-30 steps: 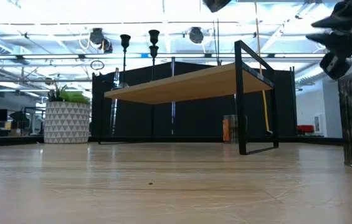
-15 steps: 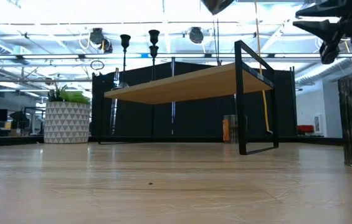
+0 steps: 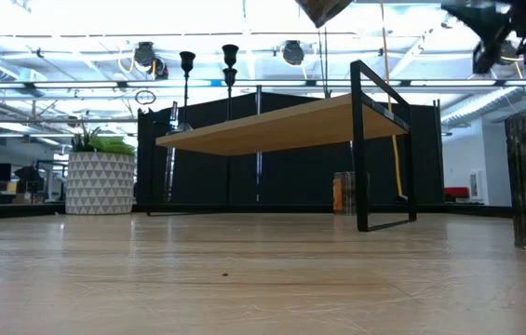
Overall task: Pick & Place candle stick holders
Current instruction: Put the black scented candle on the shelf
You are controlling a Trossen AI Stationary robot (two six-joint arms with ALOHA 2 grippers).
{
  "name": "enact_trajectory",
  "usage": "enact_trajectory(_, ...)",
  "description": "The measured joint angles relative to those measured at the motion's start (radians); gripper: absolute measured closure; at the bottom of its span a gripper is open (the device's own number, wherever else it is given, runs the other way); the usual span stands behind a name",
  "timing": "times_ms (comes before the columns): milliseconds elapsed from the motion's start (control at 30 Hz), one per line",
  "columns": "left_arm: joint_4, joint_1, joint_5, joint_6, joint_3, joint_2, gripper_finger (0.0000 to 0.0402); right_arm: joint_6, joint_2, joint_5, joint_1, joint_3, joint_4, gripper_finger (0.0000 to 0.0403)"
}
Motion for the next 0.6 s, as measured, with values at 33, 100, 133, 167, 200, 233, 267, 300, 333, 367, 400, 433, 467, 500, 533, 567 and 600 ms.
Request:
enact_trajectory(33, 0.000, 0.000, 0.000, 0.000, 0.000, 0.000, 0.0402, -0.042, 0.025, -0.023, 0.000, 0.000, 0.043, 0.0317)
enact_trajectory(100, 0.000, 0.000, 0.003, 0.000, 0.000, 0.000, 0.0402, -0.117, 0.084, -0.060, 0.000, 0.000, 0.123, 0.0311)
enact_trajectory(133, 0.000, 0.000, 0.006, 0.000, 0.000, 0.000, 0.0402, -0.152, 0.115, -0.074, 0.000, 0.000, 0.165, 0.0307)
enact_trajectory(167, 0.000, 0.000, 0.011, 0.000, 0.000, 0.000, 0.0402, -0.184, 0.149, -0.077, 0.000, 0.000, 0.202, 0.0301)
enact_trajectory(200, 0.000, 0.000, 0.018, 0.000, 0.000, 0.000, 0.0402, -0.211, 0.181, -0.077, 0.000, 0.004, 0.226, 0.0295)
enact_trajectory(233, 0.000, 0.000, 0.024, 0.000, 0.000, 0.000, 0.0402, -0.234, 0.213, -0.077, 0.000, 0.011, 0.238, 0.0287)
enact_trajectory(267, 0.000, 0.000, 0.027, -0.001, 0.000, 0.000, 0.0402, -0.257, 0.243, -0.077, 0.000, 0.023, 0.240, 0.0278)
enact_trajectory(300, -0.001, 0.000, 0.027, -0.002, 0.000, 0.000, 0.0402, -0.278, 0.274, -0.077, 0.000, 0.038, 0.244, 0.0269)
enact_trajectory(333, -0.002, 0.000, 0.027, -0.004, 0.000, 0.000, 0.0402, -0.296, 0.306, -0.078, 0.000, 0.057, 0.246, 0.0259)
enact_trajectory(367, -0.005, 0.000, 0.028, -0.004, 0.000, 0.000, 0.0402, -0.315, 0.336, -0.083, 0.000, 0.077, 0.246, 0.0248)
enact_trajectory(400, -0.006, 0.000, 0.029, -0.004, 0.000, 0.000, 0.0402, -0.333, 0.366, -0.094, 0.000, 0.100, 0.245, 0.0237)
enact_trajectory(433, -0.006, 0.000, 0.030, -0.004, 0.000, 0.000, 0.0402, -0.353, 0.399, -0.095, 0.000, 0.127, 0.242, 0.0225)
enact_trajectory(467, -0.006, 0.000, 0.031, -0.004, 0.000, 0.000, 0.0402, -0.378, 0.432, -0.095, 0.000, 0.157, 0.236, 0.0212)
enact_trajectory(500, -0.007, 0.000, 0.031, -0.003, 0.000, 0.000, 0.0402, -0.404, 0.465, -0.091, 0.000, 0.189, 0.223, 0.0199)
enact_trajectory(533, -0.007, 0.000, 0.031, -0.003, 0.000, 0.000, 0.0402, -0.429, 0.499, -0.087, 0.000, 0.224, 0.200, 0.0186)
enact_trajectory(567, -0.007, 0.000, 0.030, -0.003, 0.000, 0.000, 0.0402, -0.453, 0.533, -0.071, 0.000, 0.260, 0.170, 0.0174)
enact_trajectory(600, -0.007, 0.000, 0.030, -0.003, 0.000, 0.000, 0.0402, -0.474, 0.567, -0.056, 0.000, 0.298, 0.138, 0.0161)
